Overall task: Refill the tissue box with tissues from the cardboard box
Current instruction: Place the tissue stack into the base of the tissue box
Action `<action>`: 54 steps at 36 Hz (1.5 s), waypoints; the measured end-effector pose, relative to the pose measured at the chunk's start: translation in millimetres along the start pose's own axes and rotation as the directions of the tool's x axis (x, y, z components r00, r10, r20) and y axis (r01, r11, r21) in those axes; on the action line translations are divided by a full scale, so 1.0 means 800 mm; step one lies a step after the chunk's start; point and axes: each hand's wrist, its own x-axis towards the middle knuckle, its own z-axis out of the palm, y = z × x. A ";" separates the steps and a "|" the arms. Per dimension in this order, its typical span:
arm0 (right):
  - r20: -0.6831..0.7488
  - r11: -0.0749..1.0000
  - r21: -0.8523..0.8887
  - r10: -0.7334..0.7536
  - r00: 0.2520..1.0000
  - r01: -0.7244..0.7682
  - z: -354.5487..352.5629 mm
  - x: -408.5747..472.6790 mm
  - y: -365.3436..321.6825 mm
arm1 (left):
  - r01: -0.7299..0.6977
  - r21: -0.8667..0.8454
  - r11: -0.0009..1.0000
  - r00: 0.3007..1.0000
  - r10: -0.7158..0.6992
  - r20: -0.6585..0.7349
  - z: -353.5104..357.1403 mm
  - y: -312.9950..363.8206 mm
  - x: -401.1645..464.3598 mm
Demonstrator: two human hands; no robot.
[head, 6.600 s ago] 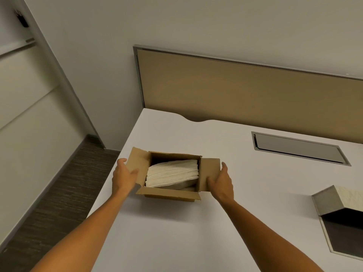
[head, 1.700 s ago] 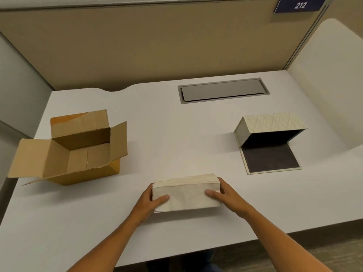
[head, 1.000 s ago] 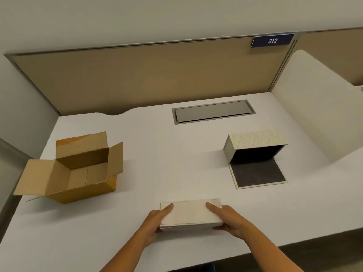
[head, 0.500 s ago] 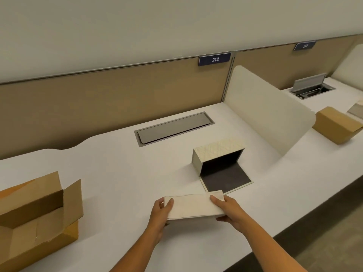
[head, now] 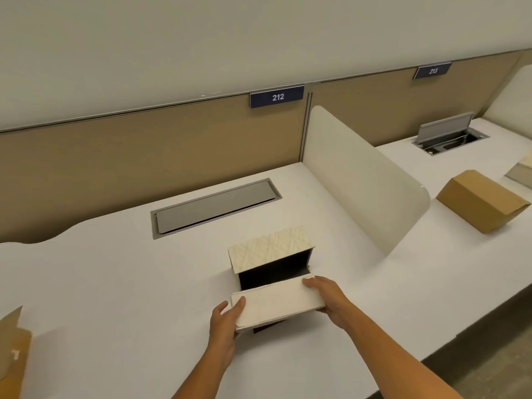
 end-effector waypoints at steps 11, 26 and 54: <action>-0.004 0.996 0.059 0.062 0.998 -0.062 -0.033 0.060 -0.027 | 0.051 -0.056 0.997 0.995 -0.055 -0.081 0.053 -0.009 0.038; 0.023 0.996 0.067 0.064 0.998 -0.066 -0.028 0.095 -0.034 | 0.079 -0.103 0.992 0.985 -0.094 -0.146 0.056 -0.003 0.063; -0.065 0.999 0.030 0.041 0.997 -0.040 -0.025 0.114 -0.034 | 0.054 0.014 0.998 0.975 -0.050 -0.219 0.062 0.002 0.074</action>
